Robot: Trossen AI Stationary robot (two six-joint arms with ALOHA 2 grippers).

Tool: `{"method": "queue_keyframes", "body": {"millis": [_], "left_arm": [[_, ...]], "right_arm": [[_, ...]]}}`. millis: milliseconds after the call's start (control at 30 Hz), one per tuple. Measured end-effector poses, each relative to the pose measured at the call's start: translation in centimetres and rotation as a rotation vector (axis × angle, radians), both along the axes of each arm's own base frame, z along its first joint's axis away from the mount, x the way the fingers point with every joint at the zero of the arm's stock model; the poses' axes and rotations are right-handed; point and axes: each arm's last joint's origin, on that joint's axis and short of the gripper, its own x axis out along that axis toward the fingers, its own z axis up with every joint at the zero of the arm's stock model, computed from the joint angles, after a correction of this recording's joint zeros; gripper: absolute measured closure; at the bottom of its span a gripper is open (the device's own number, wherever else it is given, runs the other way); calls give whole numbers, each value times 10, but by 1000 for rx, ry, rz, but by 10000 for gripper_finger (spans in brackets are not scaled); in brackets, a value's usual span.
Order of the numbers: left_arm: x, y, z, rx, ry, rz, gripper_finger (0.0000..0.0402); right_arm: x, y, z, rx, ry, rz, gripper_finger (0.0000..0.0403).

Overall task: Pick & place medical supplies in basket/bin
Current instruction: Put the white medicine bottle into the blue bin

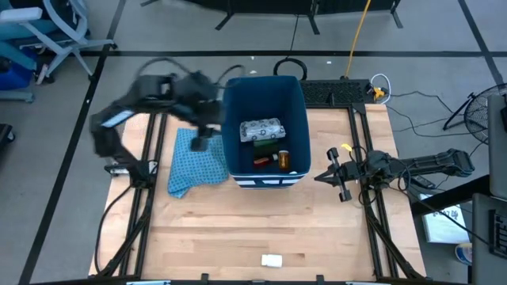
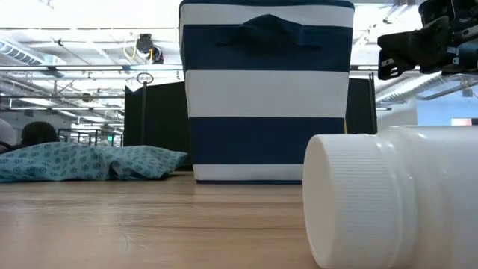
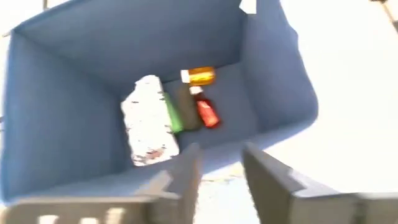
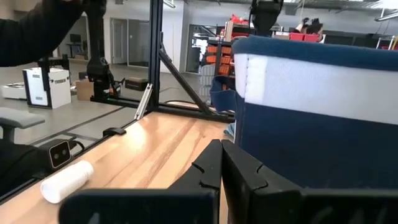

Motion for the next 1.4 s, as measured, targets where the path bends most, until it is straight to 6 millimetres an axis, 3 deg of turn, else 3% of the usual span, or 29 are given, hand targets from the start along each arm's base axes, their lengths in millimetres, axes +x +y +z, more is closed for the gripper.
{"method": "queue_keyframes", "body": {"millis": [167, 300, 567, 700, 867, 1400], "left_arm": [[-53, -20, -9, -21, -166, -78, 388], [-85, -29, -35, -22, -345, -71, 388], [-143, -47, -106, -33, -704, -55, 398], [-143, -44, -152, -14, -892, 78, 399], [-143, -46, -194, -41, -952, 39, 399], [-149, -53, -260, -50, -1094, 8, 400]], "right_arm": [[0, 0, 0, 3, -2, 0, 403], [0, 0, 0, 10, -2, 1, 403], [0, 0, -2, 10, 27, 1, 403], [0, 0, -2, 10, 24, 1, 403], [0, 0, -2, 31, 31, 3, 403], [0, 0, -2, 35, 27, 3, 403]]}}
